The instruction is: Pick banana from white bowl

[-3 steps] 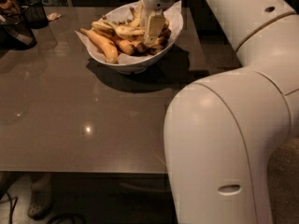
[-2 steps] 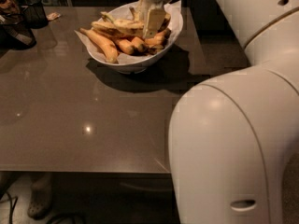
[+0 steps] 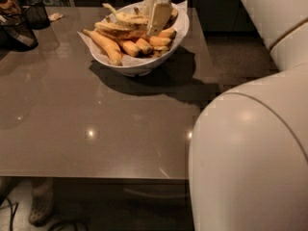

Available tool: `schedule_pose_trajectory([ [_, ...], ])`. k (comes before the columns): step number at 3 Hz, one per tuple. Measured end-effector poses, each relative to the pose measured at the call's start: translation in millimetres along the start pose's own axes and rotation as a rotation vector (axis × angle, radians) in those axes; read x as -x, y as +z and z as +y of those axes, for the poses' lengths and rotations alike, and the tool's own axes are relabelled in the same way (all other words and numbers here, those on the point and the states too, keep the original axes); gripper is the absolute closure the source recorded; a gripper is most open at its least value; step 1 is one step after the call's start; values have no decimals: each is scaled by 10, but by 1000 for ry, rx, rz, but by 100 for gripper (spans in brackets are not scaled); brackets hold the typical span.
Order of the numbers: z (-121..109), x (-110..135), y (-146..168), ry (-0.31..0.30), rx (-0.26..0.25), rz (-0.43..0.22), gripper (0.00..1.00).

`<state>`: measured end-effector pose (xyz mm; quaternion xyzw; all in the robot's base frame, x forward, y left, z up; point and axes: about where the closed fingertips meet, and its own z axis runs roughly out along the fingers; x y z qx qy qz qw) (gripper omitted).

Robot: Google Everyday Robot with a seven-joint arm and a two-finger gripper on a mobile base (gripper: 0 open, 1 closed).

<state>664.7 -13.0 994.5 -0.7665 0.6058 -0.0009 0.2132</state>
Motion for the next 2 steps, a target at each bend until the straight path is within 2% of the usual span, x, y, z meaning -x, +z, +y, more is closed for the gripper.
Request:
schedule_pose_trajectory([
  [1, 159, 75, -133, 1, -9, 5, 100],
  [2, 507, 190, -214, 19, 18, 1, 100],
])
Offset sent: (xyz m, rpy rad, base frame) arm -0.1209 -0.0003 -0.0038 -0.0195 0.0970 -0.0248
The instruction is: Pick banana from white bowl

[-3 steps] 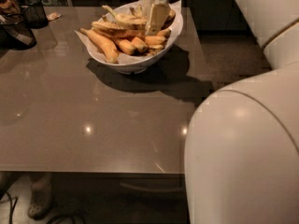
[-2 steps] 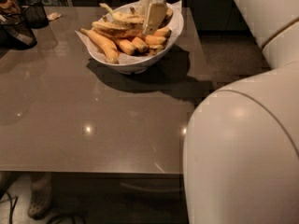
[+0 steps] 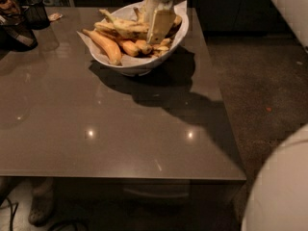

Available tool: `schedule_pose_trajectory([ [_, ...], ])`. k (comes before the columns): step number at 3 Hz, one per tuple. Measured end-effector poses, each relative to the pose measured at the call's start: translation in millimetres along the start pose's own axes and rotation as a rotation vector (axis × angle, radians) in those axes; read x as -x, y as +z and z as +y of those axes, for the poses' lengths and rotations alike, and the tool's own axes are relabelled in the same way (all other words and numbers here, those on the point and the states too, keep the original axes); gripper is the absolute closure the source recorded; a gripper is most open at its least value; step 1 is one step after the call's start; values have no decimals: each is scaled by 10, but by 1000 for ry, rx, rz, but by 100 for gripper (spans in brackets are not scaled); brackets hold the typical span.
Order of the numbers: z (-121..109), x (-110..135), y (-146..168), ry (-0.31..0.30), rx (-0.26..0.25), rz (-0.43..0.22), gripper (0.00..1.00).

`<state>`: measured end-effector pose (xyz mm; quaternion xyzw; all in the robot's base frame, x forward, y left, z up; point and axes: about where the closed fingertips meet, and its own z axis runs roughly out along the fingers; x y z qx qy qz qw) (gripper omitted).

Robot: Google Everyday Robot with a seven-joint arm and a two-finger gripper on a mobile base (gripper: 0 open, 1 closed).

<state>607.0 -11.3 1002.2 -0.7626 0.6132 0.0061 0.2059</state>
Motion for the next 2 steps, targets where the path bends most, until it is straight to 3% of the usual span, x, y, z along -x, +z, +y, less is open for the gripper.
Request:
schedule_pose_trajectory([
  [2, 722, 245, -105, 70, 88, -10, 100],
])
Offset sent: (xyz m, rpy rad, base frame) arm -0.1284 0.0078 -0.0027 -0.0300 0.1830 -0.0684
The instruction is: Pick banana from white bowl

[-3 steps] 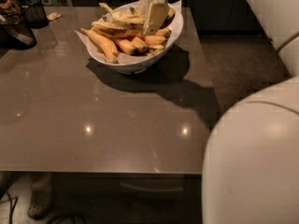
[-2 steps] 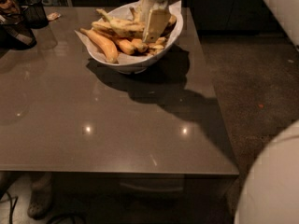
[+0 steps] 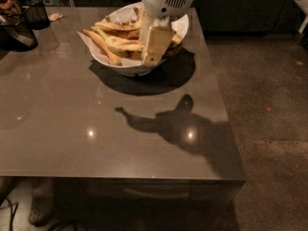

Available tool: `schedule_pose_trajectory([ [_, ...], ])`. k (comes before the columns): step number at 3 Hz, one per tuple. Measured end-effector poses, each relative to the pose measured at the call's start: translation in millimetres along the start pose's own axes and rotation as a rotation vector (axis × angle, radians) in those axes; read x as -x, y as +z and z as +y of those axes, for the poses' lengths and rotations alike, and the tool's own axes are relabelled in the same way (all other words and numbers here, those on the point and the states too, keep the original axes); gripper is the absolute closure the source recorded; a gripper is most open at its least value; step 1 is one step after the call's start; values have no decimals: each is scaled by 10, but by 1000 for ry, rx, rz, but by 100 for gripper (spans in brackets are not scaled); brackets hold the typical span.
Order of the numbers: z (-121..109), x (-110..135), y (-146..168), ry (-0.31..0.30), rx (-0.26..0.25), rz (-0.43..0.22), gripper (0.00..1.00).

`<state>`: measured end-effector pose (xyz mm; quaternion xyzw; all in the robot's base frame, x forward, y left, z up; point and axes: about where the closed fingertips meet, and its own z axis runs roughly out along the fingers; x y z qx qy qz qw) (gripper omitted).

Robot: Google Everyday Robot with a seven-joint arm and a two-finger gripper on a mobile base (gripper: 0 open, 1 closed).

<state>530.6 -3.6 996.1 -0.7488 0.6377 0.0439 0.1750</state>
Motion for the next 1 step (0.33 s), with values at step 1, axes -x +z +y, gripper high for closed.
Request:
schedule_pose_trajectory([
  [1, -33, 14, 7, 1, -12, -5, 100],
])
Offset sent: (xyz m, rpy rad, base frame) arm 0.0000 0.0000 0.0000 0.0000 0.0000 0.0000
